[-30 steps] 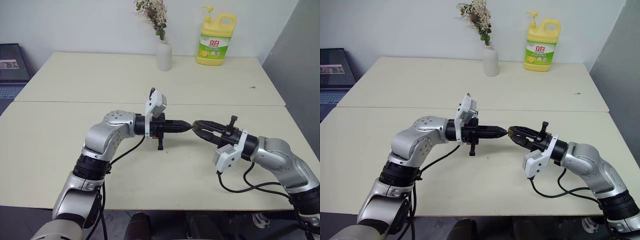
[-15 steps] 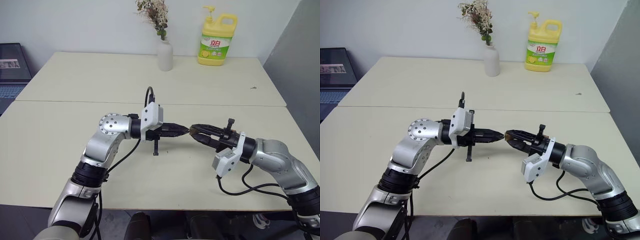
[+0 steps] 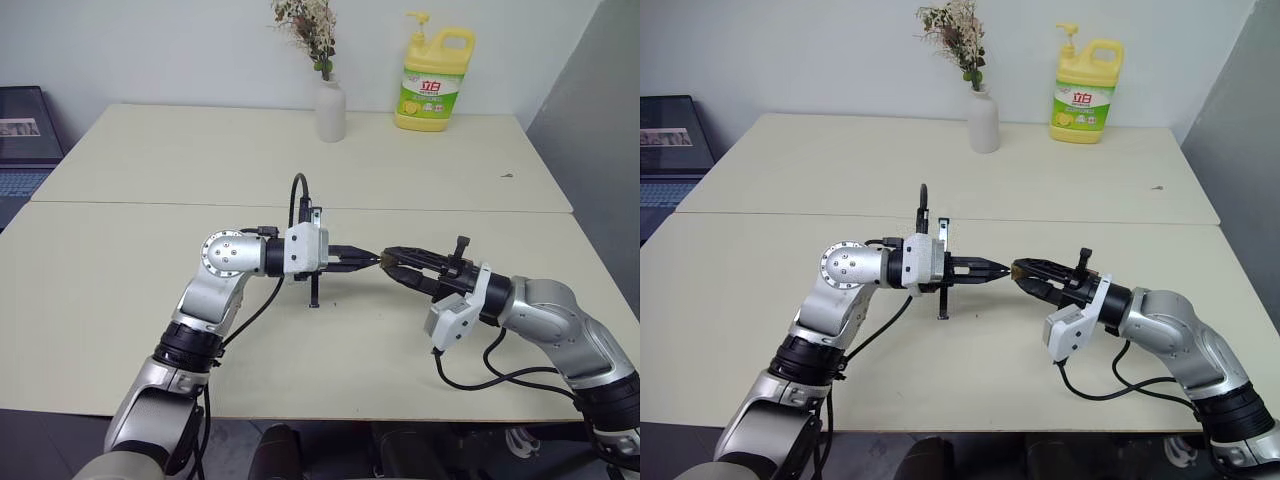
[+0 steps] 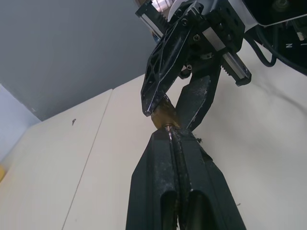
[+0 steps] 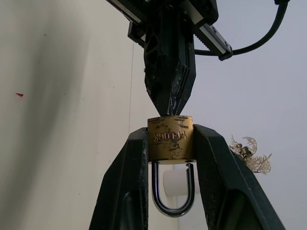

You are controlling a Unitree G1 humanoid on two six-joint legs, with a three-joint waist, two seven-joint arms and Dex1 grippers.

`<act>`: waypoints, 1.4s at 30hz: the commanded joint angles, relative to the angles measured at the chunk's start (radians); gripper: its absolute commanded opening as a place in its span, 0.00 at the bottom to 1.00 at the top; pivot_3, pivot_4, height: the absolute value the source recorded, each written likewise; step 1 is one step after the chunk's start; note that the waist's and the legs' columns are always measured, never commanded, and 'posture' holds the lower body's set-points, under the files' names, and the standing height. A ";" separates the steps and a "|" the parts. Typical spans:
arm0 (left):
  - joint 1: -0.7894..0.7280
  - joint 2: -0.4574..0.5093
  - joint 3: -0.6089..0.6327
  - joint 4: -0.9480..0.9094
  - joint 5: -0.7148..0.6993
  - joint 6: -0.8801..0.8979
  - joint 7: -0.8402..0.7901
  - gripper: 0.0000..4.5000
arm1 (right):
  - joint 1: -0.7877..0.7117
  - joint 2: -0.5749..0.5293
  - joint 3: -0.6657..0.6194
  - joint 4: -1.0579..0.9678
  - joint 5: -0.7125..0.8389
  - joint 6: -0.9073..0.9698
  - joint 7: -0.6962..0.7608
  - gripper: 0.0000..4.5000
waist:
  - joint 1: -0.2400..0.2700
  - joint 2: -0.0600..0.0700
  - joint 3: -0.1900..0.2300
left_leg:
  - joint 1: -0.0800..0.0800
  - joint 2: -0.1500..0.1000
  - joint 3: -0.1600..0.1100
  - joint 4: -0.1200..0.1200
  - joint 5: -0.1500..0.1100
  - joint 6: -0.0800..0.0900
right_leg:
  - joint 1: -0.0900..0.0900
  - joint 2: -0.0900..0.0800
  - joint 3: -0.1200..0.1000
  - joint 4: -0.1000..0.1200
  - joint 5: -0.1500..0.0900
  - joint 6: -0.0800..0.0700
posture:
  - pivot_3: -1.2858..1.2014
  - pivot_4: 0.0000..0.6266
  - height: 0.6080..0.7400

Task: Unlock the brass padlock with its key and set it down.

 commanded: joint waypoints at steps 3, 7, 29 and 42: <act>-0.009 -0.013 -0.021 -0.029 -0.035 0.075 -0.008 0.00 | -0.015 0.005 -0.042 -0.028 0.031 0.000 -0.014 0.21 | 0.000 0.000 0.000 | 0.000 0.000 0.000 0.000 0.000 0.000 | 0.000 0.000 0.000 0.000 0.000 0.000 | 0.52 0.24 1.00; -0.010 -0.009 -0.004 -0.058 -0.086 0.218 0.009 0.04 | -0.014 0.005 -0.041 -0.030 0.030 0.002 -0.013 0.21 | 0.000 0.000 0.000 | 0.000 0.000 0.000 0.000 0.000 0.000 | 0.000 0.000 0.000 0.000 0.000 0.000 | 0.52 0.24 1.00; -0.066 0.034 0.078 -0.226 -0.386 0.961 0.129 0.62 | -0.012 0.006 -0.028 -0.033 0.042 0.010 0.005 0.21 | 0.000 0.000 0.000 | 0.000 0.000 -0.001 0.000 0.000 0.000 | 0.000 0.000 -0.001 0.000 0.000 0.000 | 0.52 0.24 1.00; -0.075 -0.019 0.035 -0.180 -0.322 0.903 0.158 0.62 | -0.014 0.009 -0.026 -0.041 0.044 0.013 0.010 0.21 | 0.000 0.000 0.000 | 0.000 0.000 -0.001 0.000 0.000 0.000 | 0.000 0.000 -0.001 0.001 0.000 0.000 | 0.52 0.24 1.00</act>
